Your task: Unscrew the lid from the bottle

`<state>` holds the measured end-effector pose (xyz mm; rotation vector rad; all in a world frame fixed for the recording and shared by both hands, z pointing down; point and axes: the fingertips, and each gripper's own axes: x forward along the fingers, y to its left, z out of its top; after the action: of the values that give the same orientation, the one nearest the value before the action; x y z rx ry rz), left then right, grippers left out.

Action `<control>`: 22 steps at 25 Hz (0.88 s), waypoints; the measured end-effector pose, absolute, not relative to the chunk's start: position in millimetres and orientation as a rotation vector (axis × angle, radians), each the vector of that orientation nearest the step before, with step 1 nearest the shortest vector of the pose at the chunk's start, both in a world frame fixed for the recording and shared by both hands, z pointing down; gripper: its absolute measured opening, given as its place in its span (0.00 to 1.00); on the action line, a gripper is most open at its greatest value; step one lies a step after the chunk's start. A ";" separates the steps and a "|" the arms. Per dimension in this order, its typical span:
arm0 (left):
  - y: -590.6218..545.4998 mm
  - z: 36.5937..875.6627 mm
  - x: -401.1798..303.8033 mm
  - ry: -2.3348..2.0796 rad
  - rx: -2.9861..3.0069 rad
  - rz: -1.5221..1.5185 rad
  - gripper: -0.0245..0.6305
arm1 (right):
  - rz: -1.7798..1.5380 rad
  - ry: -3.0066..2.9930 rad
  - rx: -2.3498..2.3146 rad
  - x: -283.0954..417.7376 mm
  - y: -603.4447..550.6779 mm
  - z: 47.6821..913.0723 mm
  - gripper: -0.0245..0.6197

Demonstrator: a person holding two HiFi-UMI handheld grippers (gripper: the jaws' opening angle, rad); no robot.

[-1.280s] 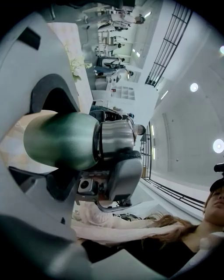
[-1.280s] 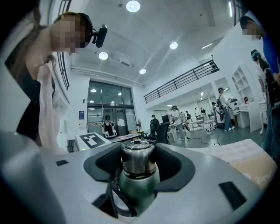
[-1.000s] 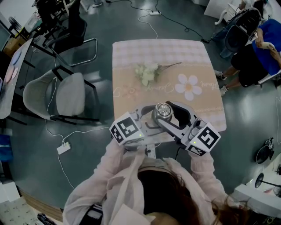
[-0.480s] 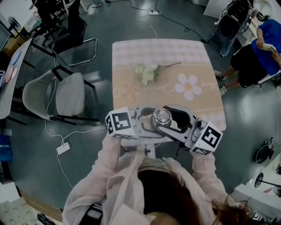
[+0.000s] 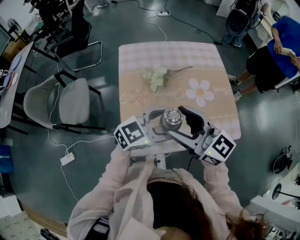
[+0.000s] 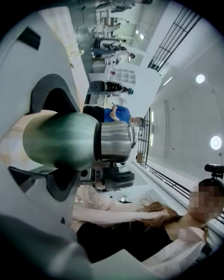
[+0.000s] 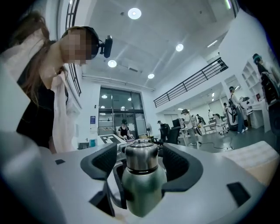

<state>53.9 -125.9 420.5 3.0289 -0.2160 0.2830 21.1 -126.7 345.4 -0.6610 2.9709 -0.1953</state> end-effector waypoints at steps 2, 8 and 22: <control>-138.2 423.4 52.4 -0.389 3.018 0.314 0.62 | -0.185 2.973 -0.718 22.1 -131.3 347.4 0.58; -166.3 424.1 45.2 -0.879 2.925 0.364 0.62 | -0.141 2.900 -0.983 27.6 -147.3 348.2 0.58; -166.1 435.2 45.2 -1.073 2.837 0.419 0.62 | -0.101 2.866 -1.332 17.8 -162.9 360.0 0.49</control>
<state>45.2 -166.1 435.2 2.8373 -1.0726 0.4186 17.8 -162.9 360.0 -1.3323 2.8665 -0.1005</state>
